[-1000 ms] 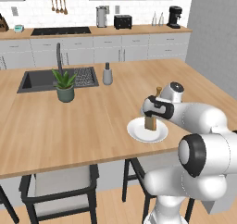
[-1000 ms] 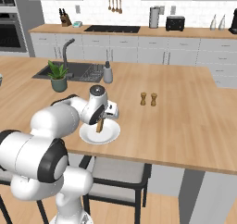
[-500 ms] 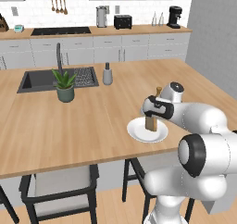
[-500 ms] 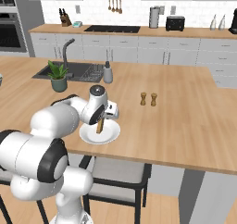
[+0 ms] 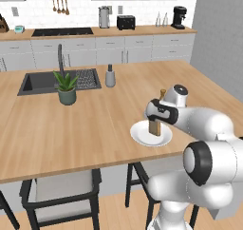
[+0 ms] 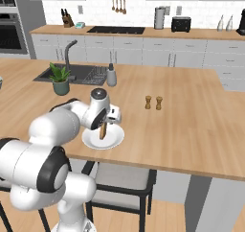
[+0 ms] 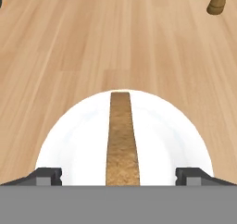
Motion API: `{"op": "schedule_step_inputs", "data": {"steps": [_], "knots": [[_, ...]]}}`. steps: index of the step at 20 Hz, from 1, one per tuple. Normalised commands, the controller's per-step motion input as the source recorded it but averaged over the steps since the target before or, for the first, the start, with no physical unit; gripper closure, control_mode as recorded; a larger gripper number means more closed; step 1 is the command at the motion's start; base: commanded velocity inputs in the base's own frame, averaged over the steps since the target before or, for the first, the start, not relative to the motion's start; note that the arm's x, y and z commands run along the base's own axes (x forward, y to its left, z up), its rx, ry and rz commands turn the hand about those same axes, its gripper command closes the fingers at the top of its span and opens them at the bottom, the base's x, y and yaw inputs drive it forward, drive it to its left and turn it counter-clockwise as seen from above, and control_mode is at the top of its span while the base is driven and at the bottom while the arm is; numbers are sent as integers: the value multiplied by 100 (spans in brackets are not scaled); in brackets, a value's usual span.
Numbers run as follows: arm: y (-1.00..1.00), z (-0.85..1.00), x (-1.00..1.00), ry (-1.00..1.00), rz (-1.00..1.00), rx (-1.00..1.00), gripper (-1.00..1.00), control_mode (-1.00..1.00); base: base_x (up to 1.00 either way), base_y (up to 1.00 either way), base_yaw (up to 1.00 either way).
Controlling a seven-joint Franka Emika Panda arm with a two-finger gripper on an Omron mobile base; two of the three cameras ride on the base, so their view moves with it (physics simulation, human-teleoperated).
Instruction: Start the toaster. Once the lever pops up, take the bread to the plate on the dining counter.
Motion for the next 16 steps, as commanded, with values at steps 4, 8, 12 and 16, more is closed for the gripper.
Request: {"op": "schedule_step_inputs", "data": {"steps": [4, 8, 12, 16], "knots": [[4, 0, -8, 0, 0, 0, -100, -100, 0, 0, 0], [0, 4, 0, 0, 0, 0, -100, -100, 0, 0, 0], [0, 7, 0, 0, 0, 0, -100, -100, 0, 0, 0], [-2, 18, 0, 0, 0, 0, -100, -100, 0, 0, 0]]}}
